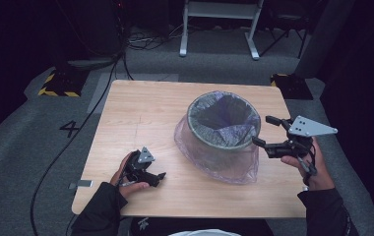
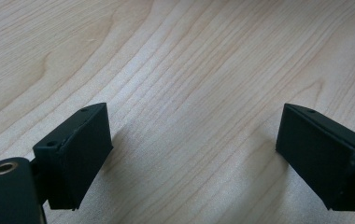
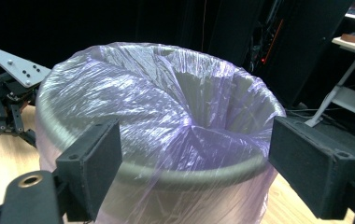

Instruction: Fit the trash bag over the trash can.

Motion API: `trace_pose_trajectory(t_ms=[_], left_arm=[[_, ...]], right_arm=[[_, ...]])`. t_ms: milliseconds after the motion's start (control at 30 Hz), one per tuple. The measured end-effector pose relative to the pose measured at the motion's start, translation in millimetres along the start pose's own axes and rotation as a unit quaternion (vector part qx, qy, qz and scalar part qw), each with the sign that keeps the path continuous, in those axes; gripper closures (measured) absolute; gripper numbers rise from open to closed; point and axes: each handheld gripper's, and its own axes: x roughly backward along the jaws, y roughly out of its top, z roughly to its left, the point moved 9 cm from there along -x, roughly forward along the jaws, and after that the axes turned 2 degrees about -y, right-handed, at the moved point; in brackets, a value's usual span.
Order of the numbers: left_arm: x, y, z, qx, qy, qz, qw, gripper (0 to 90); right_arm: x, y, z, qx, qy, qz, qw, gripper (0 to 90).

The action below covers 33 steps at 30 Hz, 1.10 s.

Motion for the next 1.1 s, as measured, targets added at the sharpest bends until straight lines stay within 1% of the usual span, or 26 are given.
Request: trace_pose_trajectory(t_ms=[67,100,167,200,467,533,733,867,933,1100], left_arm=[[0.0,0.0,0.0,0.0,0.0,0.0,1.0,10.0],[-0.1,0.1,0.0,0.0,0.0,0.0,1.0,10.0],[0.0,0.0,0.1,-0.001,0.0,0.001,1.0,10.1],[0.0,0.0,0.1,-0.001,0.0,0.0,1.0,10.0],[-0.1,0.1,0.0,0.0,0.0,0.0,1.0,10.0],[-0.1,0.1,0.0,-0.001,0.0,0.0,1.0,10.0],[-0.1,0.1,0.1,-0.001,0.0,0.0,1.0,10.0],[-0.1,0.1,0.1,-0.001,0.0,0.0,1.0,10.0],[-0.1,0.1,0.1,-0.001,0.0,0.0,1.0,10.0],[-0.1,0.1,0.1,-0.002,-0.001,0.0,1.0,10.0]], right_arm=[[-3.5,-0.5,-1.3,-0.002,0.0,0.005,1.0,17.2],[-7.3,-0.8,-1.3,-0.003,0.004,0.01,0.9999,17.2],[-9.2,-0.5,-1.4,-0.003,0.004,0.011,0.9999,17.0],[-13.0,0.3,-2.3,-0.008,0.005,0.011,0.9999,17.0],[-20.2,6.0,-1.1,-0.008,0.007,0.014,0.9998,16.9],[-23.7,8.8,0.2,-0.003,0.008,0.016,0.9998,16.9],[-27.2,15.6,3.3,0.005,0.011,0.014,0.9998,16.9],[-34.3,21.2,8.3,0.017,0.012,0.02,0.9996,16.9],[-37.6,22.2,10.0,0.014,0.017,0.023,0.9995,17.4],[-45.1,22.7,9.7,0.014,0.018,0.033,0.9992,18.6]])
